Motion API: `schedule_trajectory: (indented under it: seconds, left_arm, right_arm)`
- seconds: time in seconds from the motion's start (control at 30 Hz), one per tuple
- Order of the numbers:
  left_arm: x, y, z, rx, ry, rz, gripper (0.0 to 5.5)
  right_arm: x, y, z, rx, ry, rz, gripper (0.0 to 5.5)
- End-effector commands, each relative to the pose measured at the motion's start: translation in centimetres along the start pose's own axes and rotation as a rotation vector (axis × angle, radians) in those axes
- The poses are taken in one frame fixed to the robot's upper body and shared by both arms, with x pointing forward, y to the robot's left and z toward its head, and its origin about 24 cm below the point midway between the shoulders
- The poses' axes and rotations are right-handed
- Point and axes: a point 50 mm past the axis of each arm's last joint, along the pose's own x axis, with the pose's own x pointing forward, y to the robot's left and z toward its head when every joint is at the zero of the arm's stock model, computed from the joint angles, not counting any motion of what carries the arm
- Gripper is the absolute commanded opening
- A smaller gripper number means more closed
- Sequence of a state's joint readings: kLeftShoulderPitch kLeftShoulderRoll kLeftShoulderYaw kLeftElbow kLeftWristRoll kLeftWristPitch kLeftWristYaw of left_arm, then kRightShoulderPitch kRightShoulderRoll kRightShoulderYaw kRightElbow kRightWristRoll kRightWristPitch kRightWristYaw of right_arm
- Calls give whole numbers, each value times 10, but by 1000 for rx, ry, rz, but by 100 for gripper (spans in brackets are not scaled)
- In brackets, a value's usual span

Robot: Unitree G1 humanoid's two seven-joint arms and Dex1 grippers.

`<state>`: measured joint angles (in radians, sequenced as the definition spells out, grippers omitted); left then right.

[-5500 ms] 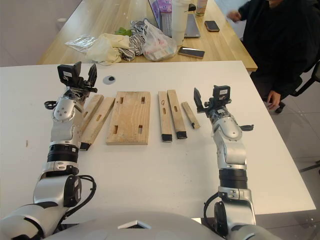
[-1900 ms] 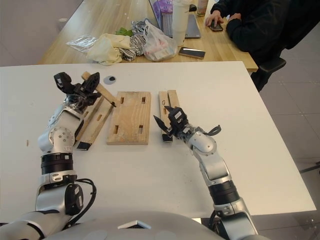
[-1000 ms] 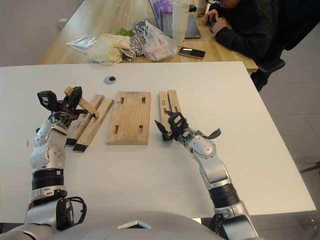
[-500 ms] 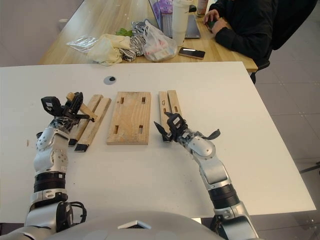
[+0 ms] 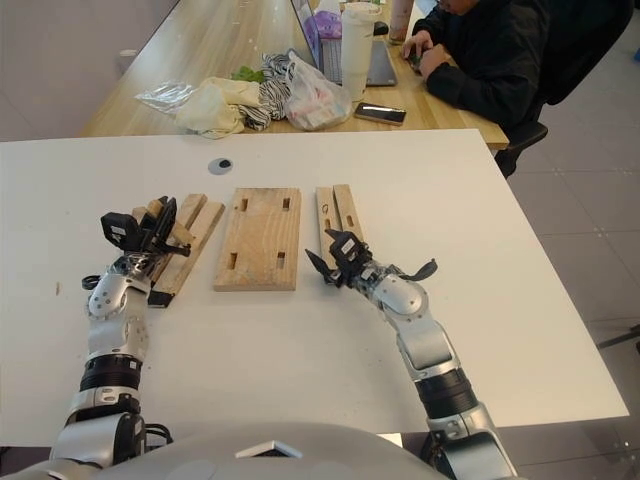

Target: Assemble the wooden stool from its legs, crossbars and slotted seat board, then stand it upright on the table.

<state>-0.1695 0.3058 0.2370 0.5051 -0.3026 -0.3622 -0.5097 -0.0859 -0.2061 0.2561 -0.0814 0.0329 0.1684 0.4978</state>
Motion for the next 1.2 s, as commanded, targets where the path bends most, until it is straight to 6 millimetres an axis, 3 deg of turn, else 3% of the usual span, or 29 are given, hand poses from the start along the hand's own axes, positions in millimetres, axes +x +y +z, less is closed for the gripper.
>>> schedule_trajectory:
  seconds: [0.03,0.27,0.4,0.43,0.63,0.83,1.2]
  left_arm:
    - [-10,-7,-37,-84,219,12,38]
    - [41,-9,-8,-23,140,-9,38]
    - [47,-6,-2,-24,116,10,38]
    - [47,-5,-2,-24,117,21,66]
    - [31,5,19,32,157,23,156]
    - [-5,-8,12,30,436,-12,243]
    - [-19,-3,-1,15,651,53,243]
  right_arm:
    - [2,-7,12,-6,-36,-16,273]
    - [7,-7,10,-40,-26,5,273]
    - [8,-9,13,-46,-37,3,273]
    - [9,-9,12,-45,-36,3,273]
    - [5,-6,7,-33,-24,-8,273]
    - [3,4,2,-12,-15,-5,273]
    - [1,3,1,7,-7,-30,273]
